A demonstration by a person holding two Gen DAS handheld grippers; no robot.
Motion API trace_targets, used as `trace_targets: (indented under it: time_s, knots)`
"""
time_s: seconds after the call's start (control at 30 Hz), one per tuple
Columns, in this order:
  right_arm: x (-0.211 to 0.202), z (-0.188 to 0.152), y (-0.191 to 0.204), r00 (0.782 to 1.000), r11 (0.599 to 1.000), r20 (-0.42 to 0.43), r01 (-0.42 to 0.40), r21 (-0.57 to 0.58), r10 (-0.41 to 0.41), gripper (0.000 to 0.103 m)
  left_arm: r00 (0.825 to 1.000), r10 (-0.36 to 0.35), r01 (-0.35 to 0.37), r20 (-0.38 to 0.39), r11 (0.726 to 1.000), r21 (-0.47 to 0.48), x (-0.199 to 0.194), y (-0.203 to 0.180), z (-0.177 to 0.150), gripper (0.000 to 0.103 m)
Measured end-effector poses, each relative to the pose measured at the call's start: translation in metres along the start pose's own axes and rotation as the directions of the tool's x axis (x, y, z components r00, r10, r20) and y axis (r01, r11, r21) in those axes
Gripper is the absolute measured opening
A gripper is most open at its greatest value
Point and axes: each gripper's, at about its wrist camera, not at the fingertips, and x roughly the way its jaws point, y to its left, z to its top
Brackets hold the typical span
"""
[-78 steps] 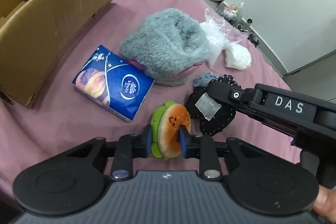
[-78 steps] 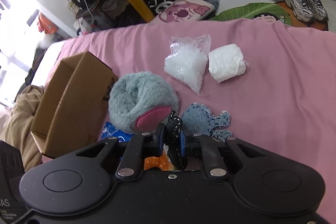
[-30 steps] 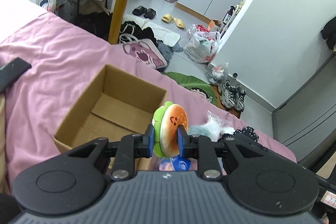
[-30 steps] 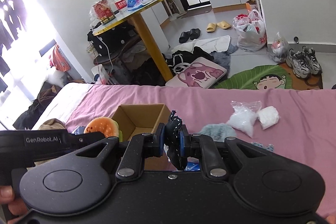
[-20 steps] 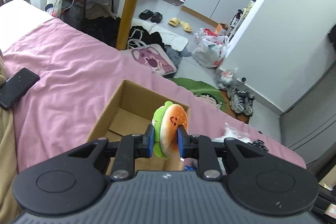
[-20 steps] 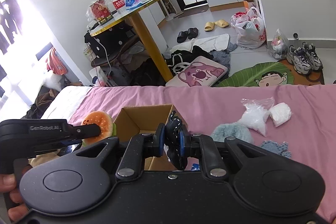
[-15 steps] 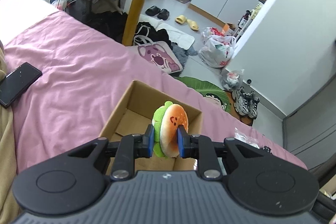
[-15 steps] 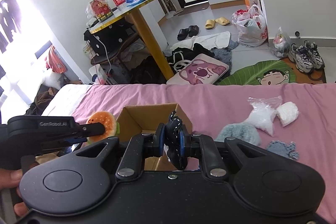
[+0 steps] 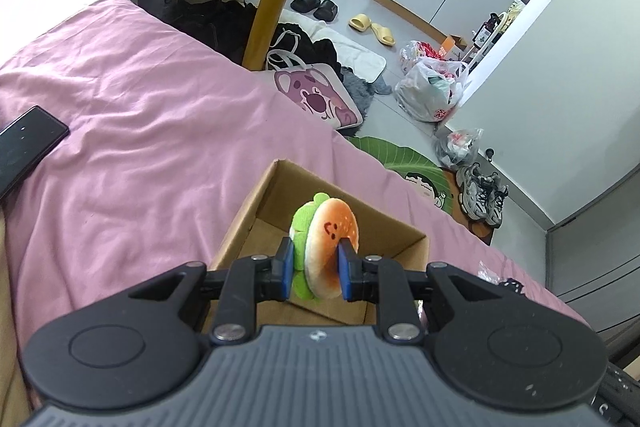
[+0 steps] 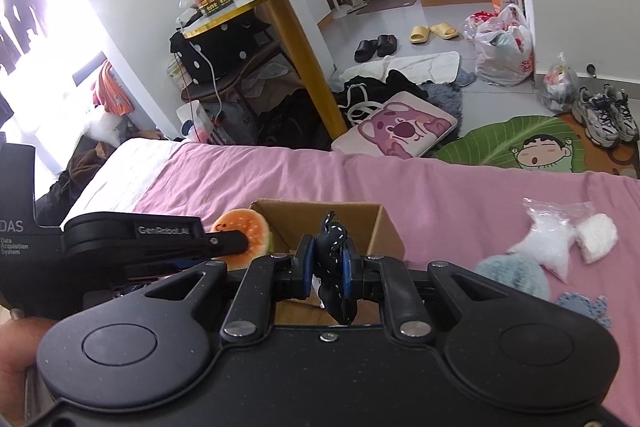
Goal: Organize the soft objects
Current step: 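Carry the hamburger plush into the box while the right tool grasps the black knitted item, then open both tools to drop the plush and knitted item in the box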
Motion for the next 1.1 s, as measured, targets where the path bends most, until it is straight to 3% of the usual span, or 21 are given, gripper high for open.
trace_targets:
  time_s: [0.33, 0.47, 0.63, 0.8, 0.87, 0.93, 1.1]
  knots:
    - [0.032, 0.008, 0.006, 0.999, 1.0, -0.045, -0.014, -0.007, 0.013, 0.015, 1.0, 0.014, -0.014, -0.01, 1.0, -0.016, 0.022, 0.007, 0.0, 0.025]
    - [0.04, 0.013, 0.005, 0.998, 1.0, -0.067, -0.019, -0.005, 0.019, 0.015, 1.0, 0.015, -0.015, 0.009, 1.0, -0.002, 0.019, 0.007, 0.001, 0.045]
    - [0.041, 0.019, 0.013, 0.996, 0.999, -0.086, -0.035, -0.024, 0.033, 0.015, 0.999, 0.033, -0.032, 0.016, 0.999, -0.033, 0.012, 0.009, 0.008, 0.046]
    - [0.041, 0.029, 0.015, 0.995, 0.999, -0.088, -0.047, -0.012, 0.046, 0.018, 0.998, 0.055, -0.054, 0.029, 0.997, -0.056, 0.001, 0.011, 0.011, 0.057]
    - [0.038, 0.033, 0.016, 0.996, 0.999, -0.079, -0.048, -0.011, 0.047, 0.042, 0.998, 0.065, -0.063, 0.022, 0.996, -0.063, -0.002, 0.011, 0.011, 0.063]
    - [0.032, 0.037, 0.016, 0.996, 0.998, -0.069, -0.057, -0.004, 0.056, 0.055, 0.997, 0.072, -0.07, 0.022, 0.995, -0.073, -0.007, 0.011, 0.011, 0.068]
    - [0.013, 0.042, 0.014, 0.999, 1.0, -0.05, -0.015, -0.025, 0.013, 0.066, 0.993, 0.113, -0.111, 0.032, 0.991, -0.071, -0.022, 0.008, 0.005, 0.086]
